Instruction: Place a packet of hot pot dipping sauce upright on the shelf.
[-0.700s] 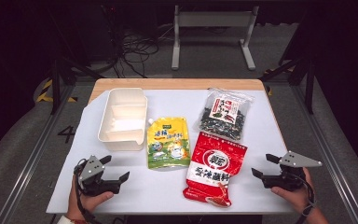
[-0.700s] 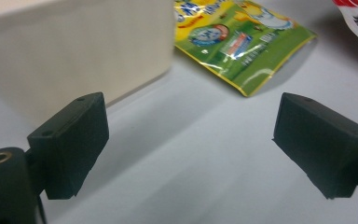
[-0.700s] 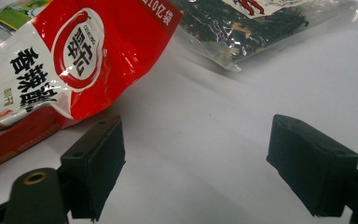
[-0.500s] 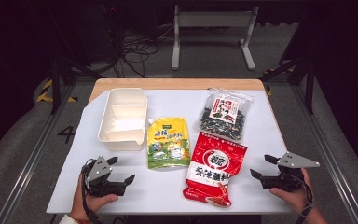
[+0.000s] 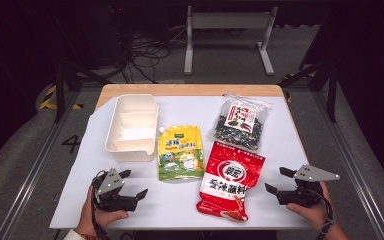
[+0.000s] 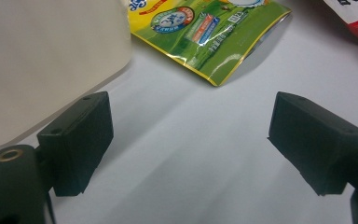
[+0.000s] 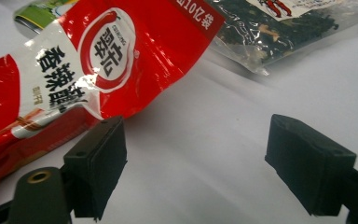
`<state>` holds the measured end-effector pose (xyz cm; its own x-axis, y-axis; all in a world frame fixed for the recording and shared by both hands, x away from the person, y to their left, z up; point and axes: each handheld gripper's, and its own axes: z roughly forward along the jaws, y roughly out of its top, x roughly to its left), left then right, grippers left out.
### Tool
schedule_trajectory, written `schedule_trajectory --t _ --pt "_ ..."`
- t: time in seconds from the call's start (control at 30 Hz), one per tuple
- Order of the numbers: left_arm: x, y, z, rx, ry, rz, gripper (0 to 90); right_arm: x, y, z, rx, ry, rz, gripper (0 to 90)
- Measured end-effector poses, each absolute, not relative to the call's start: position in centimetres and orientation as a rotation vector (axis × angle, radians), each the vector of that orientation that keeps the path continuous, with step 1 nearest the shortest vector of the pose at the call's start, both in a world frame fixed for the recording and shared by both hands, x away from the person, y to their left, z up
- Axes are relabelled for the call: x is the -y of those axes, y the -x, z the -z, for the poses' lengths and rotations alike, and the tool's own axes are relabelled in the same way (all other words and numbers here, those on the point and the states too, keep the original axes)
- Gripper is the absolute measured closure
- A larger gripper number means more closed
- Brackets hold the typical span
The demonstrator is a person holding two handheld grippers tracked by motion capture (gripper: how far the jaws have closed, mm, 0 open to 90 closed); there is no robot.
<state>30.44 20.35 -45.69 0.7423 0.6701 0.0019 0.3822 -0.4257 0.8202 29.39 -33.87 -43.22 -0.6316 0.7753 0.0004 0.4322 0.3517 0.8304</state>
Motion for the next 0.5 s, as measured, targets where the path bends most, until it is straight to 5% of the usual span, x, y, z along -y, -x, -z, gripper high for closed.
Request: schedule_trajectory --t 0.5 --pt "-19.6 -30.6 45.9 -0.759 -2.093 -0.373 16.3 32.8 -29.0 43.2 -2.264 -1.018 -1.206 26.5"
